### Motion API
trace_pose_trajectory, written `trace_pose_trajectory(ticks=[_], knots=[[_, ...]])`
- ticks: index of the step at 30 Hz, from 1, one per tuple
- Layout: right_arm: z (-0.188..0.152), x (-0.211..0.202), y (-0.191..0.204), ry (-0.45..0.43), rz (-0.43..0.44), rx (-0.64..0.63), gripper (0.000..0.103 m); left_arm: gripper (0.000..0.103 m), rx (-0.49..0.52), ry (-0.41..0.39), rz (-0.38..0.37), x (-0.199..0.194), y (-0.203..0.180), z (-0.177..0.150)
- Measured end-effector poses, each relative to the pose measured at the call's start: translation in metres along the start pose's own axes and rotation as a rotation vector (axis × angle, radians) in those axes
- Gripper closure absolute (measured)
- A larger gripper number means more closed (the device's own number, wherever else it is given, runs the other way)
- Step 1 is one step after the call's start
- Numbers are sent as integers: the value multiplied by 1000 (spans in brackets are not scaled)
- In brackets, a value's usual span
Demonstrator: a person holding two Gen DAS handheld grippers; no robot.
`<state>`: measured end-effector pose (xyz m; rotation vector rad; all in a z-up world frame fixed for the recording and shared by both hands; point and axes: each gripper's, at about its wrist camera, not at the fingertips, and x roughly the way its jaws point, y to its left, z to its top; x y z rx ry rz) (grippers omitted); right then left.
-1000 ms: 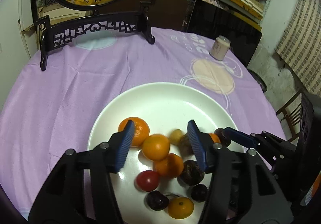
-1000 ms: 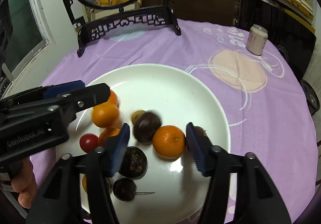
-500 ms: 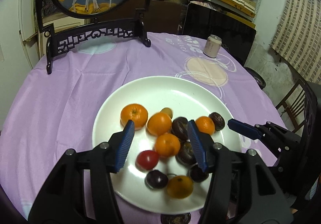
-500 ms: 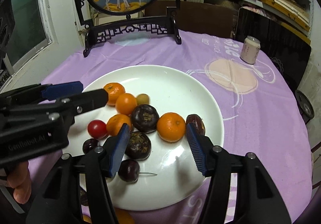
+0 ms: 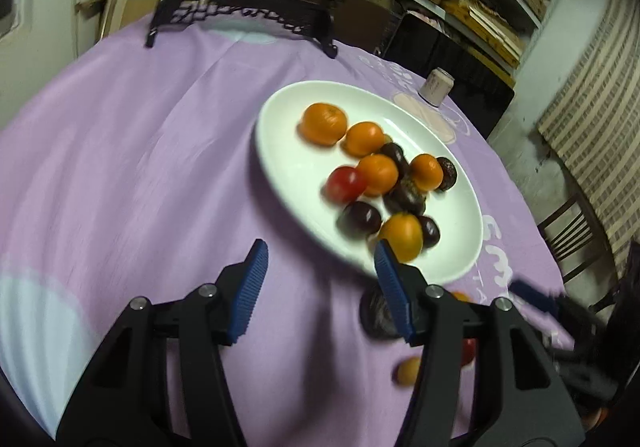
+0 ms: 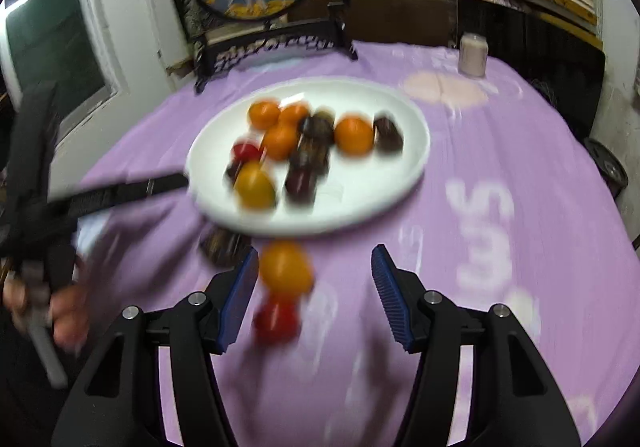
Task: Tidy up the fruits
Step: 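Withdraw both open tools back toward the remaining fruits, then grasp a red tomato with the right tool while the left grasps a wrinkled brown fruit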
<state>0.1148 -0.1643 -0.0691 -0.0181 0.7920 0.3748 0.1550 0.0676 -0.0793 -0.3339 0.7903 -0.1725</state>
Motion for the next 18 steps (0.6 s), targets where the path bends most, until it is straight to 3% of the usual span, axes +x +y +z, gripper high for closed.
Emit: trace_pose_trajectory(ticks=[3,7,9,11,18], knots=[[-20,-5,10,40,0,-25,44,46,29,-6,-7,-5,-4,-8],[-22,10,16,70,18,-27,48,46,119,-53,-22,-14,-22,-14],[-23,23,16,104,35,-22,66,37,142,-65,-35,-18,-27,-19],[-23,29,17,113,47,-24,72,36,154,-57,-26,-17,-29,-23],[-26,0,0,86,25,37,72,36,255,-2,-23,-16,-44,-42]])
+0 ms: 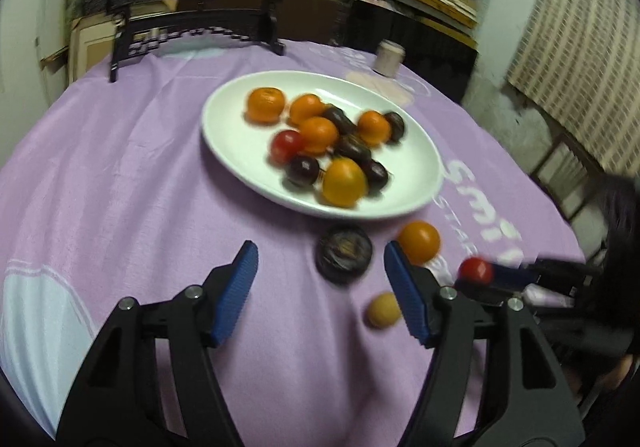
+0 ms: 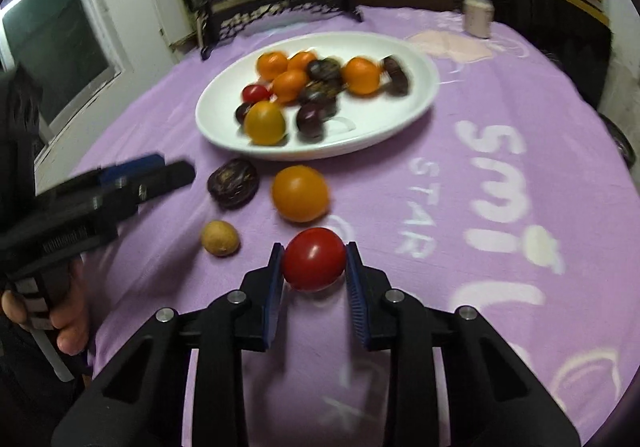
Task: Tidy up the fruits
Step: 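Grasp a red tomato with the right tool while the left grasps a wrinkled brown fruit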
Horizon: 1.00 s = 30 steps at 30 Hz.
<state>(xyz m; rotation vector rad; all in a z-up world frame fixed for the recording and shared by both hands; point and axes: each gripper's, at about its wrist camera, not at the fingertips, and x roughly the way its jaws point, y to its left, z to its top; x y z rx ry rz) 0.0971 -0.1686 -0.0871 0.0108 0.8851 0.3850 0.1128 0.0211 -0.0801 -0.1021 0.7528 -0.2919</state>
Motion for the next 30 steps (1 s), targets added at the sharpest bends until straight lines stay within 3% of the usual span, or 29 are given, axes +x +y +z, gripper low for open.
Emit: trace_pose_trajectory(ticks=[4,8,10,16,19,30], knots=[[-7,-13,-15,-4,8,36,72,36,64,68,35,15,-13,0],[-15,-16,-20,4,34,50,72,44,43,172,20,39,-15,4],[-17,-16,-22,9,44,55,72,45,38,186,16,45,-15,6],[-18,-19,-24,3,65,60,72,63,79,180,80,54,-25,10],[-17,-22,-23,-4,71,56,72,64,77,167,81,49,-25,8],[-6,-28,-17,-28,74,34,72,64,17,79,-32,-16,-30,-11]])
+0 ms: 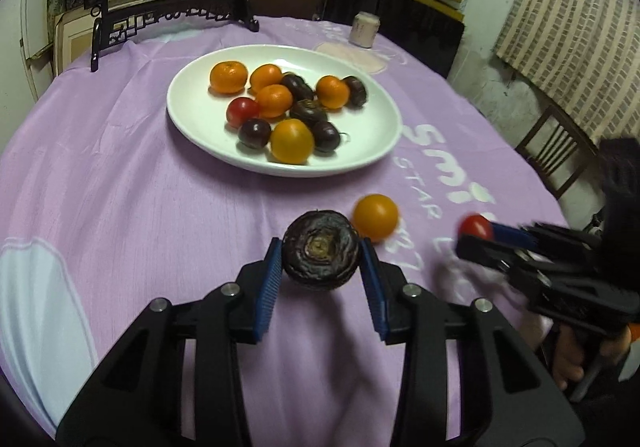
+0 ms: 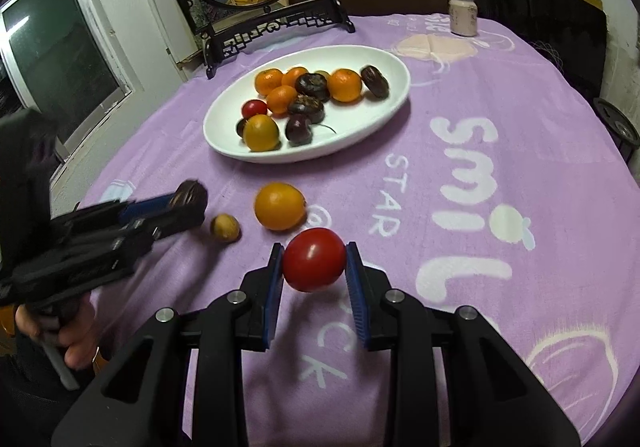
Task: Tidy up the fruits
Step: 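Grasp a red tomato with the right tool while the left grasps a wrinkled brown fruit, then carry the tomato and brown fruit onto the white plate and open both tools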
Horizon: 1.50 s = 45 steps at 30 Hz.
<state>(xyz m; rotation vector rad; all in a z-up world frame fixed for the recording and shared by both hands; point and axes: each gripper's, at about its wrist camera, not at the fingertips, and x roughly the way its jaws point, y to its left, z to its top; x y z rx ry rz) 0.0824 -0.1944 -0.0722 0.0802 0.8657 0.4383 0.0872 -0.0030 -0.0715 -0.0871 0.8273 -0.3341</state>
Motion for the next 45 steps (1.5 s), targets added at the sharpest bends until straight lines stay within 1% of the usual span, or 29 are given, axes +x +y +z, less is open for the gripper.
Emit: trace_pose_trajectory(ticks=[2,4,5,9,11,13,14,17,19,22,28,31,34,41,43,44,45], knots=[[8,0,5,-7,1,-21,72,64,12,-7,-10,-9,-3,0],[23,-1,11,-26,-6,-55,72,64,16,-21,-23,-22,-2,8],[31,-1,14,-36,-12,-72,72,64,17,-33,-17,-26,-1,11],[73,7,22,-56,-35,-124,72,64,21,-77,81,-34,11,43],[99,15,27,-55,-51,-150,72,64,14,-99,113,-32,19,68],[125,27,31,-51,-56,-167,72,64,4,-118,146,-25,25,92],[138,33,31,-55,-59,-163,72,63,7,-129,171,-17,27,109],[162,48,28,-78,-56,-130,72,63,-8,-136,209,6,35,139],[165,56,23,-91,-67,-111,72,63,-55,-128,212,25,45,153],[163,72,15,-60,-56,-94,72,63,-108,-99,187,45,58,159],[156,93,6,-8,-74,-72,72,63,-101,-58,186,67,62,156],[151,102,1,19,-94,-62,72,63,-97,-25,184,77,64,154],[149,108,-4,38,-99,-45,72,63,-102,-18,184,79,66,153],[147,108,-3,36,-109,-56,72,63,-103,-20,180,78,65,151],[147,109,-1,33,-115,-65,72,59,-98,-30,185,76,63,150],[147,109,0,29,-121,-72,72,50,-93,-38,189,74,62,150],[147,109,1,24,-130,-79,69,45,-88,-51,193,72,61,151]])
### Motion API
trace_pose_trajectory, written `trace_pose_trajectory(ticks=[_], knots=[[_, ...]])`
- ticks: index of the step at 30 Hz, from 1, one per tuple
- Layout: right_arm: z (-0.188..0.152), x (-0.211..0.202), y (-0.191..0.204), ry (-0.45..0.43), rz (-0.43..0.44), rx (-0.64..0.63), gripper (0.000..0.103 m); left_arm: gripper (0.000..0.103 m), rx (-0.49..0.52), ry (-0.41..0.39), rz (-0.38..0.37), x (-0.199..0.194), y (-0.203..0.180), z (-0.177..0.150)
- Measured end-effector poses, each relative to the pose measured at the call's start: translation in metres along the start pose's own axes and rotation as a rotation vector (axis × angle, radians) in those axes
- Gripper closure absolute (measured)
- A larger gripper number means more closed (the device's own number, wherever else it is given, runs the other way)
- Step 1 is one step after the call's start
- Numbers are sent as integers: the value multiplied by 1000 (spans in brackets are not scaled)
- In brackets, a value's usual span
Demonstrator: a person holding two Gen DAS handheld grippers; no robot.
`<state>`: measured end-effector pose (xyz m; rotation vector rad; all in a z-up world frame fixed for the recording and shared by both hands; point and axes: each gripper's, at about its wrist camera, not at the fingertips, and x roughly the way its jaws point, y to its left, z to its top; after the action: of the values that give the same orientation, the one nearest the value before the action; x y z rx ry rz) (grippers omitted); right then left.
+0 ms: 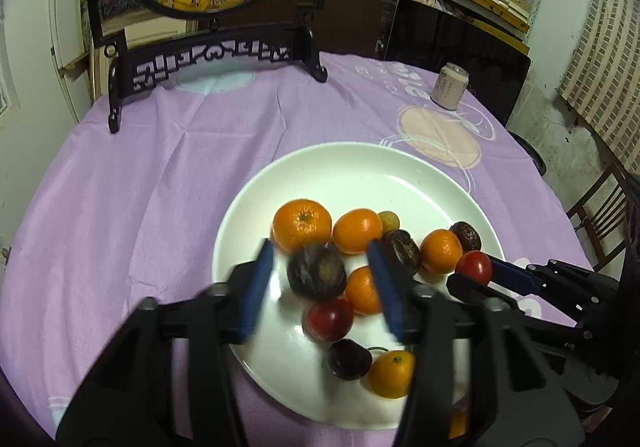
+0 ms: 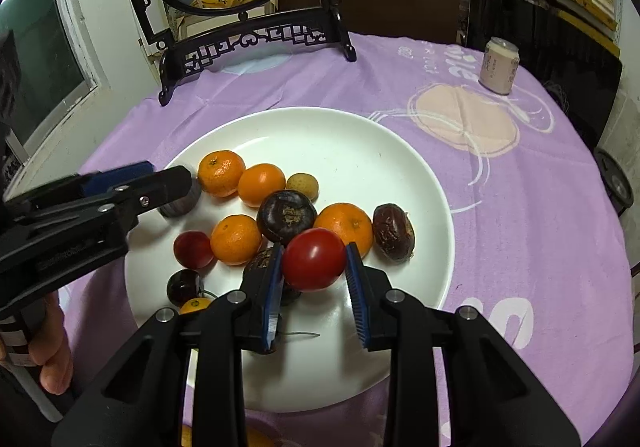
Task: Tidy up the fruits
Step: 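Carry the tomato and brown fruit onto the white plate and open both tools, then withdraw both open tools toward the last two fruits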
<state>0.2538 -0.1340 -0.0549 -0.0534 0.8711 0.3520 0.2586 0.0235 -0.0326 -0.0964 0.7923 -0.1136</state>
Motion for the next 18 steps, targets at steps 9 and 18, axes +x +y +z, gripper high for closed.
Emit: trace_pose_trajectory(ticks=[9,18], knots=[[-7,-10,0,-83,-41,-16,54,40,25,-52,12,-15,-2,-5],[-47,-47,9,-127,-38,36,52,39,23,-60,-27,-26,-1,-14]])
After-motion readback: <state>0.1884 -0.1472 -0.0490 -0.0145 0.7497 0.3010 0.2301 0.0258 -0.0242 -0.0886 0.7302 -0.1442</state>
